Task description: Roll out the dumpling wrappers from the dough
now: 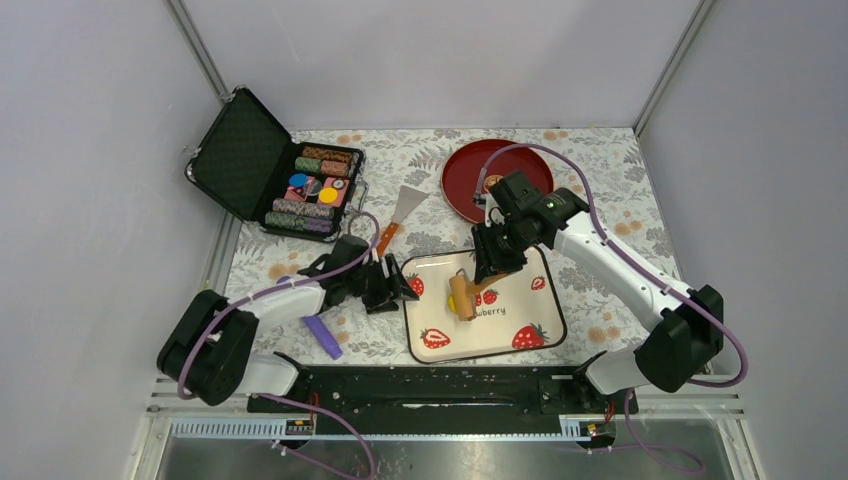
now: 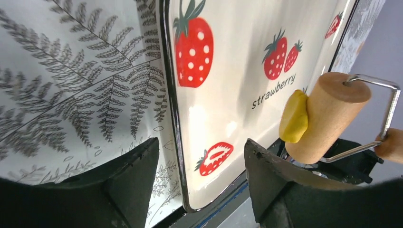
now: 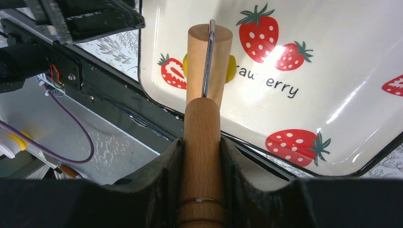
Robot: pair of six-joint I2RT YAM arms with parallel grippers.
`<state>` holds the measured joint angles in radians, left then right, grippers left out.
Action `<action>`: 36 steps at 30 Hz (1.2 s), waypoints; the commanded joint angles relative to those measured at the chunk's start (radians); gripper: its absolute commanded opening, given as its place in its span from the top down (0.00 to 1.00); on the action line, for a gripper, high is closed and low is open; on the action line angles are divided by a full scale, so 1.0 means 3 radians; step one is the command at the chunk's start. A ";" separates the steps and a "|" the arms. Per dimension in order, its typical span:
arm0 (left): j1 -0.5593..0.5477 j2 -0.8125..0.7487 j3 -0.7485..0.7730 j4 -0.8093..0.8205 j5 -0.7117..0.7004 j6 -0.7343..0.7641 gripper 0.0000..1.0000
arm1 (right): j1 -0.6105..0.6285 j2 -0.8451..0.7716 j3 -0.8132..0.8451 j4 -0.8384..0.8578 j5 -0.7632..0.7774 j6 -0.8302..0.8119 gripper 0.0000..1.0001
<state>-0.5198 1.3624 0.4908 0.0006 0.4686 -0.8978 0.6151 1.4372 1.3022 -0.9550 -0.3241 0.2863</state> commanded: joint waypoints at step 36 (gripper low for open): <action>-0.0913 0.0567 0.1140 -0.0048 -0.0433 -0.0125 0.62 | -0.0128 -0.0182 0.0128 -0.0038 -0.0032 0.0232 1.00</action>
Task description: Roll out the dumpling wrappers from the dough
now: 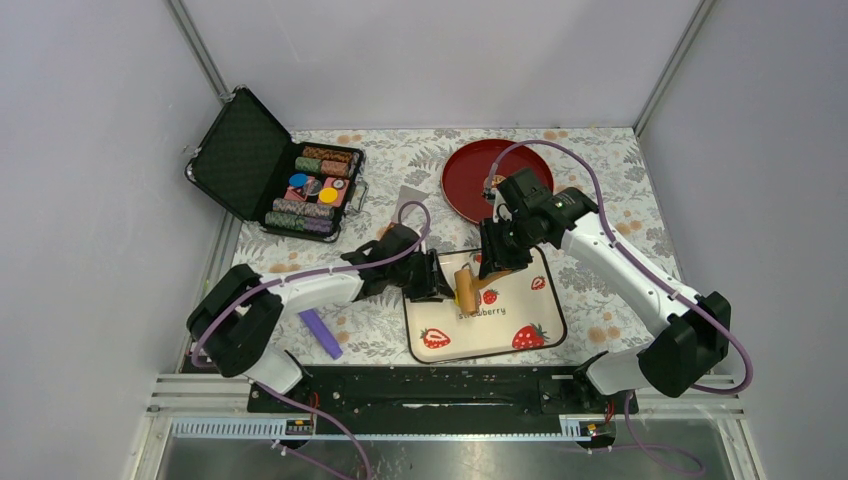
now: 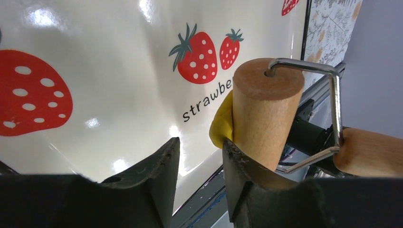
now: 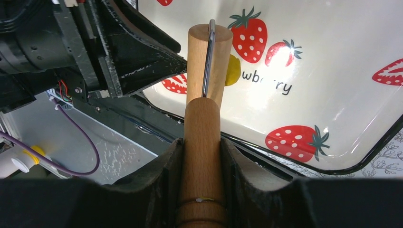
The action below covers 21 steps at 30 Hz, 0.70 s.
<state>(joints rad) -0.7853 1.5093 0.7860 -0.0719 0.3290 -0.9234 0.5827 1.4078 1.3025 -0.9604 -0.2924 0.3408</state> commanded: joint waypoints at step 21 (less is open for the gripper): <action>-0.0031 -0.0027 0.0048 0.0227 -0.0062 -0.0087 0.65 | -0.0025 -0.0101 0.0069 -0.0027 -0.0127 0.0067 1.00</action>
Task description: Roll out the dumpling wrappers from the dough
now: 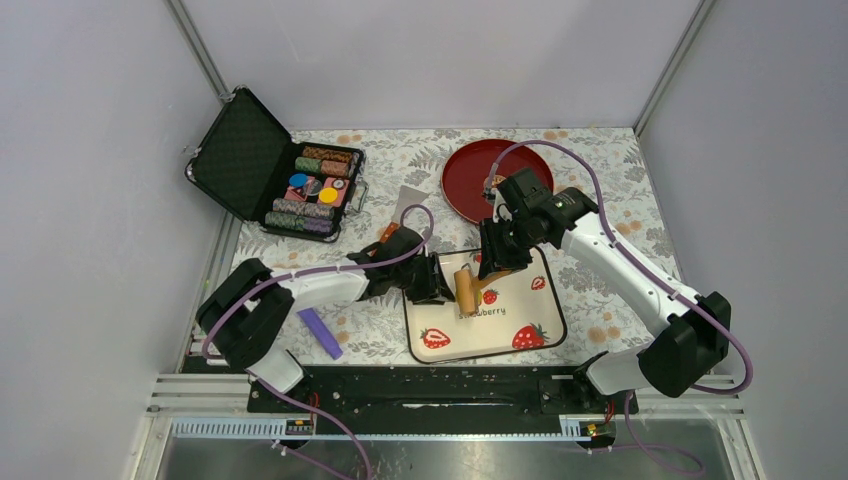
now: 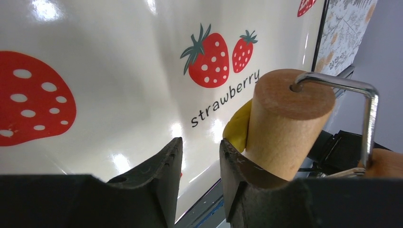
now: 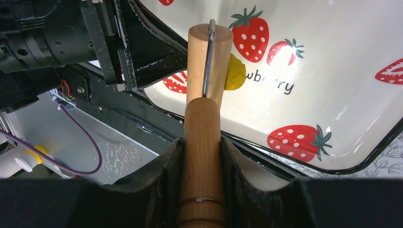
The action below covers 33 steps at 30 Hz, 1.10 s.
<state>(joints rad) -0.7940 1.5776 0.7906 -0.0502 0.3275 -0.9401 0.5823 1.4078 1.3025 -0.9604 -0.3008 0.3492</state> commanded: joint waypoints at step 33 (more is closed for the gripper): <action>-0.0012 -0.0320 0.0083 0.0152 -0.0047 -0.0051 0.73 | -0.0024 -0.0082 0.0107 -0.0023 -0.0194 0.0097 1.00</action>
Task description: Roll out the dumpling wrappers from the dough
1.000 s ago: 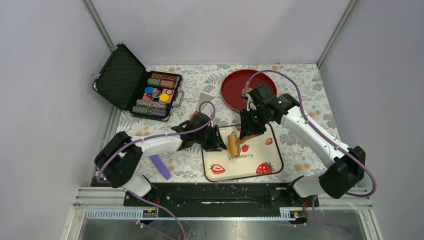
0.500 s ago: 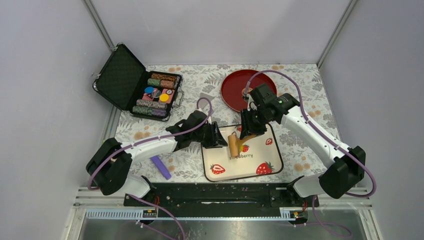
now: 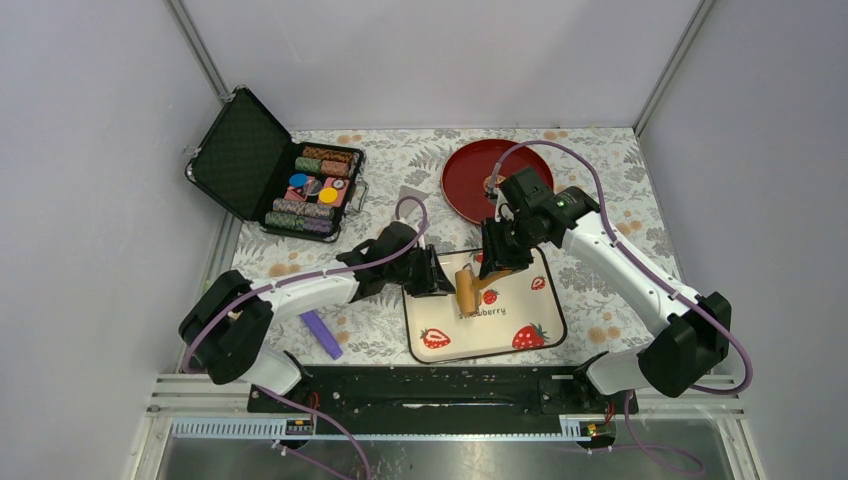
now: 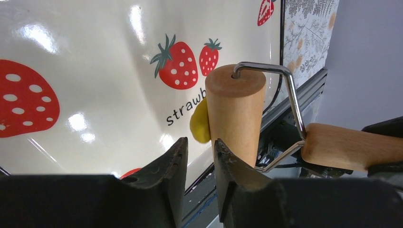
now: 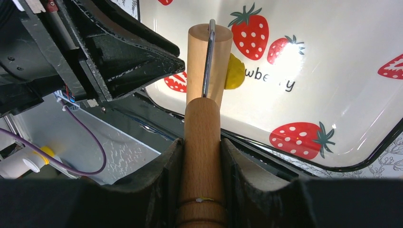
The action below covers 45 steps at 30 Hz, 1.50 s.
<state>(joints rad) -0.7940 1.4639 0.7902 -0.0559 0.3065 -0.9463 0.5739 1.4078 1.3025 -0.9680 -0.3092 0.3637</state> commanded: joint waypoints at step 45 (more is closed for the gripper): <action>-0.0038 0.0070 -0.0100 0.0484 -0.0004 -0.0114 0.73 | -0.0049 -0.0111 0.0061 0.0033 -0.0137 0.0028 1.00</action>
<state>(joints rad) -0.8070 1.5841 0.7437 0.0807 0.3233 -0.9955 0.5674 1.4025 1.3022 -0.9527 -0.3573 0.3897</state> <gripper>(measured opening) 0.254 0.392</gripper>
